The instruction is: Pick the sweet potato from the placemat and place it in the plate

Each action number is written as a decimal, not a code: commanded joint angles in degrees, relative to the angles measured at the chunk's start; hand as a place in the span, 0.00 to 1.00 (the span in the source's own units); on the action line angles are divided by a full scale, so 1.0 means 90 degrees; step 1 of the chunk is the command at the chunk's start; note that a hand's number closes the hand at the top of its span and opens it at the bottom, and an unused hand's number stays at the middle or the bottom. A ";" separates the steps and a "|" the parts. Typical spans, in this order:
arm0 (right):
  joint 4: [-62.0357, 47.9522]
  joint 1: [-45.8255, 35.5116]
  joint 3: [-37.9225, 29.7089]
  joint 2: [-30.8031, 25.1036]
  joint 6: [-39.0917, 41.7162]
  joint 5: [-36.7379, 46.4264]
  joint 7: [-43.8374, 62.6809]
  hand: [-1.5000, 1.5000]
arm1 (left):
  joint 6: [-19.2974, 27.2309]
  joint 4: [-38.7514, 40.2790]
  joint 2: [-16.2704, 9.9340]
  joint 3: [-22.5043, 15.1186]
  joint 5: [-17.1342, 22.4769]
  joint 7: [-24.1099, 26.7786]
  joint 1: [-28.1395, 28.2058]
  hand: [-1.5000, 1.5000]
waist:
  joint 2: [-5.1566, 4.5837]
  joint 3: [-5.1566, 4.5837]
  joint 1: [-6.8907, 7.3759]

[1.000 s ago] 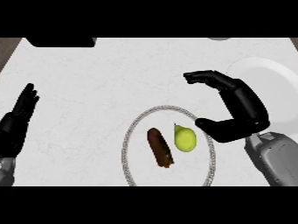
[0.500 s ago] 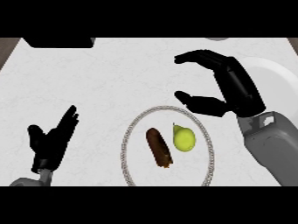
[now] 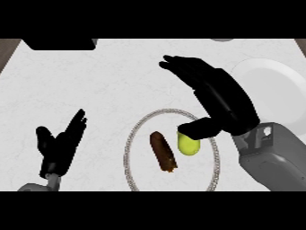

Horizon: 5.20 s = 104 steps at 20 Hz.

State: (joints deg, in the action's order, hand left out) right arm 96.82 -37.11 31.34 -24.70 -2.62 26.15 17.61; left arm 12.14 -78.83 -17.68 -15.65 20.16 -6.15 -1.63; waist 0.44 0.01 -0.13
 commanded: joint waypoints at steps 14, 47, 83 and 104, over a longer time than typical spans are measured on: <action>-0.0010 -0.0449 0.2056 0.1667 0.3053 0.1284 0.3932 0.00 | -0.0027 -0.0151 0.0265 -0.0021 -0.0192 -0.0165 0.0225 0.50 | -0.0041 -0.0005 0.0045; -0.2115 0.1011 0.2061 0.2742 0.2800 0.3985 0.3069 0.00 | -0.0498 -0.0582 0.0796 0.0486 -0.1015 -0.0602 0.0529 0.50 | -0.0046 -0.0001 0.0063; -0.3275 -0.0830 -0.2073 0.2743 -0.1888 0.6339 0.6333 1.00 | -0.0666 -0.0483 0.1097 0.0654 -0.1375 -0.0664 0.0211 0.50 | -0.0181 0.0005 0.0332; -0.3867 -0.0020 -0.5448 0.2306 -0.5324 0.8782 0.6036 1.00 | -0.0841 -0.0402 0.0965 0.0938 -0.1162 -0.0748 0.0185 0.50 | -0.0132 0.0008 0.0125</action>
State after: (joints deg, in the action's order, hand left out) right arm 63.72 -38.88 -12.19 -2.00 -40.73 102.96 62.80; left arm 4.94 -82.84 -8.69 -7.76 9.17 -12.27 -0.18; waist -0.83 0.13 1.46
